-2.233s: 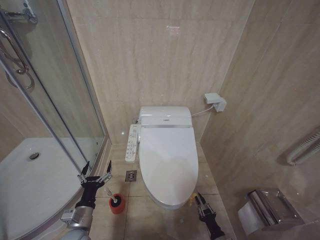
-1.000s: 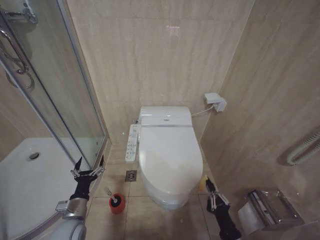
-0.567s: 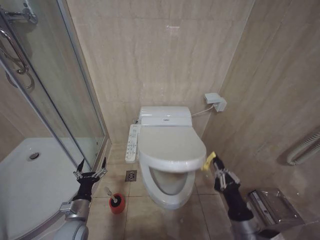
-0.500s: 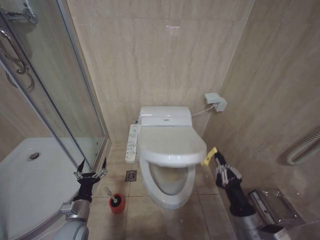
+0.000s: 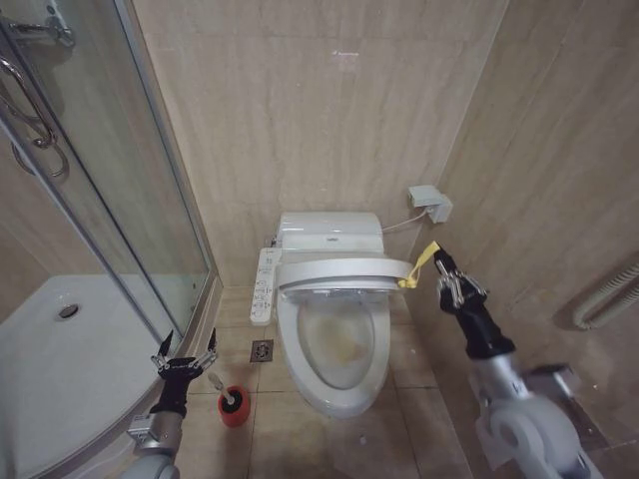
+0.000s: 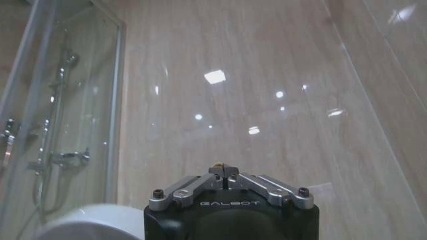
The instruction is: Open the toilet lid, clean the toilet bowl with a toilet brush, close the toilet lid, and flush.
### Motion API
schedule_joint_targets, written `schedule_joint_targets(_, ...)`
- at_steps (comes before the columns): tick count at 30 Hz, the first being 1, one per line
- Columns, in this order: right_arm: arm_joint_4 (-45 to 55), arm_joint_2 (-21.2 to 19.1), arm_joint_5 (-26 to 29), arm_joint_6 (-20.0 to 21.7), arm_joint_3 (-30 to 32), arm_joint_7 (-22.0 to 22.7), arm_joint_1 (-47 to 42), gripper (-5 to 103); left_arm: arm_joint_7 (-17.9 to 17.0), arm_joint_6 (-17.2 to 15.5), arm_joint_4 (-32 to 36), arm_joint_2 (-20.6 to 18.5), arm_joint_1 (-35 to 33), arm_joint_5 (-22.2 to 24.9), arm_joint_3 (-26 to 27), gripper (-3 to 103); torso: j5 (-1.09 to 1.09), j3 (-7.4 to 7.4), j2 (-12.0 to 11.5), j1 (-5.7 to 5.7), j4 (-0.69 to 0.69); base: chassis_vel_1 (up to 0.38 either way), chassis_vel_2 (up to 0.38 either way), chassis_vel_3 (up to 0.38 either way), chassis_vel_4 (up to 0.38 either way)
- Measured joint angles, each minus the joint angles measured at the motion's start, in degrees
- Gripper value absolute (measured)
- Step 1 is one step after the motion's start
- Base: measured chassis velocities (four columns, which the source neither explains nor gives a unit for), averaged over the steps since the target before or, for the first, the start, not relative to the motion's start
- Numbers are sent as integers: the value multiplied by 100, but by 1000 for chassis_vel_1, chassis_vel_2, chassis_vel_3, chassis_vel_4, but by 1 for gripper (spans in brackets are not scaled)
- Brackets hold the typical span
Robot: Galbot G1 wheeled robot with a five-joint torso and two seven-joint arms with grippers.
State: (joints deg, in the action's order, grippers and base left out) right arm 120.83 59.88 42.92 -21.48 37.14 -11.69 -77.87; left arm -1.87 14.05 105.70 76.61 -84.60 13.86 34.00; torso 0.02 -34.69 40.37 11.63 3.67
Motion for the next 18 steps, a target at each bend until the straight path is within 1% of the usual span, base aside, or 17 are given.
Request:
schedule_joint_targets(1, -217, -89, 82, 23, -67, 0, 276, 0, 0, -5, 0, 17, -13, -31, 16, 100, 0, 0, 0, 0, 1, 0, 0, 0, 0)
schedule_joint_targets(3, -690, -241, 226, 50, -233, -5, 865, 0, -2, -16, 0, 56, -43, -93, 51, 100, -1, 0, 0, 0, 0, 0, 0, 0, 0)
schedule_joint_targets(4, -690, -241, 226, 50, -233, -5, 865, 0, -2, -16, 0, 56, -43, -93, 51, 100, -1, 0, 0, 0, 0, 0, 0, 0, 0)
schedule_joint_targets(7, -1470, -380, 383, 74, -521, -16, 1746, 0, -4, -35, 2, 111, -108, -161, 97, 100, -2, 0, 0, 0, -4, 0, 0, 0, 0)
schedule_joint_targets(8, -1470, -380, 383, 74, -521, -16, 1746, 0, -4, -35, 2, 111, -108, -161, 97, 100, -2, 0, 0, 0, -4, 0, 0, 0, 0)
schedule_joint_targets(11, -2154, -474, 498, 82, -773, -84, 2371, 0, -6, -53, 11, 138, -154, -179, 183, 100, -2, 0, 0, 0, 0, 0, 0, 0, 0)
schedule_joint_targets(12, -2154, -474, 498, 82, -773, -84, 2371, 0, -6, -53, 11, 138, -154, -179, 183, 100, -2, 0, 0, 0, 0, 0, 0, 0, 0)
schedule_joint_targets(14, -2643, -515, 569, 77, -969, -160, 2813, 0, -8, -56, 8, 158, -158, -183, 252, 100, -2, 0, 0, 0, -1, 0, 0, 0, 0)
schedule_joint_targets(15, -2922, -516, 595, 75, -1084, -213, 3072, 0, -9, -57, -6, 177, -154, -193, 274, 100, -2, 0, 0, 0, 0, 0, 0, 0, 0)
schedule_joint_targets(16, -2922, -516, 595, 75, -1084, -213, 3072, 0, -9, -57, -6, 177, -154, -193, 274, 100, -2, 0, 0, 0, 0, 0, 0, 0, 0)
schedule_joint_targets(18, -3363, -467, 616, 60, -1263, -280, 3493, 0, -10, -57, -42, 226, -145, -228, 277, 100, -2, 0, 0, 0, -1, 0, 0, 0, 0)
